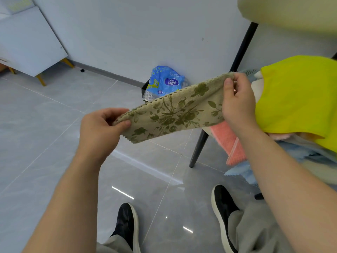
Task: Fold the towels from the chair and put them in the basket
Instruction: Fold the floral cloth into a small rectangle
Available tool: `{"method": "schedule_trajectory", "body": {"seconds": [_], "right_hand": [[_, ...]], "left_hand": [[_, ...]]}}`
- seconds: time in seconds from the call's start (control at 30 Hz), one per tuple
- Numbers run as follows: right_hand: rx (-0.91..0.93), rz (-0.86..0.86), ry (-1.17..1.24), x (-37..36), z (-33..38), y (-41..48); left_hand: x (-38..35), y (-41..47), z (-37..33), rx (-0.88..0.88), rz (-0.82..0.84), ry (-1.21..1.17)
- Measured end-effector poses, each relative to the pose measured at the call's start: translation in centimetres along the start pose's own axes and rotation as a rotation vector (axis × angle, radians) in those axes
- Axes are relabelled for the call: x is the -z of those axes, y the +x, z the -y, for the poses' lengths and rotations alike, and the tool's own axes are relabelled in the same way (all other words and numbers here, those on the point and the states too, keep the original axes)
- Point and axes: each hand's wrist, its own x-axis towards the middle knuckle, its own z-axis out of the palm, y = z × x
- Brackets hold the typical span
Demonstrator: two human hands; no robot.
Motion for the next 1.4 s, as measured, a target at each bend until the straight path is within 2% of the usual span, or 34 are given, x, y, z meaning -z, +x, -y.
{"method": "schedule_trajectory", "body": {"seconds": [0.1,0.17,0.37,0.5,0.67,0.83,0.93,1.07,1.2,1.4], "right_hand": [[-0.016,0.008,0.015,-0.1,0.0,0.0],[-0.033,0.009,0.033,-0.1,0.0,0.1],[-0.061,-0.043,0.089,-0.1,0.1,0.1],[0.001,-0.098,0.066,0.1,0.7,-0.3],[0.030,-0.105,0.022,0.0,1.0,-0.8],[0.070,-0.111,-0.023,-0.1,1.1,-1.1],[0.051,-0.114,-0.027,-0.3,0.9,-1.0],[0.033,-0.082,-0.046,-0.3,0.7,-0.9],[-0.024,0.047,-0.147,-0.4,0.4,-0.8],[-0.176,0.203,-0.239,-0.6,-0.7,-0.6]], "left_hand": [[-0.2,-0.2,0.1,-0.031,-0.003,0.162],[-0.2,-0.2,0.1,-0.037,-0.008,0.176],[0.3,0.4,0.2,0.022,0.074,-0.098],[-0.6,0.1,-0.2,-0.067,-0.055,-0.114],[-1.3,0.1,-0.3,-0.092,-0.213,-0.137],[-1.4,-0.2,-0.6,-0.276,-0.423,0.115],[-1.2,-0.4,-0.5,-0.328,-0.476,0.185],[-1.1,-0.2,-0.3,-0.260,-0.405,0.234],[-0.9,0.5,0.0,-0.105,-0.289,0.216],[-0.9,0.6,0.7,0.207,-0.146,-0.018]]}}
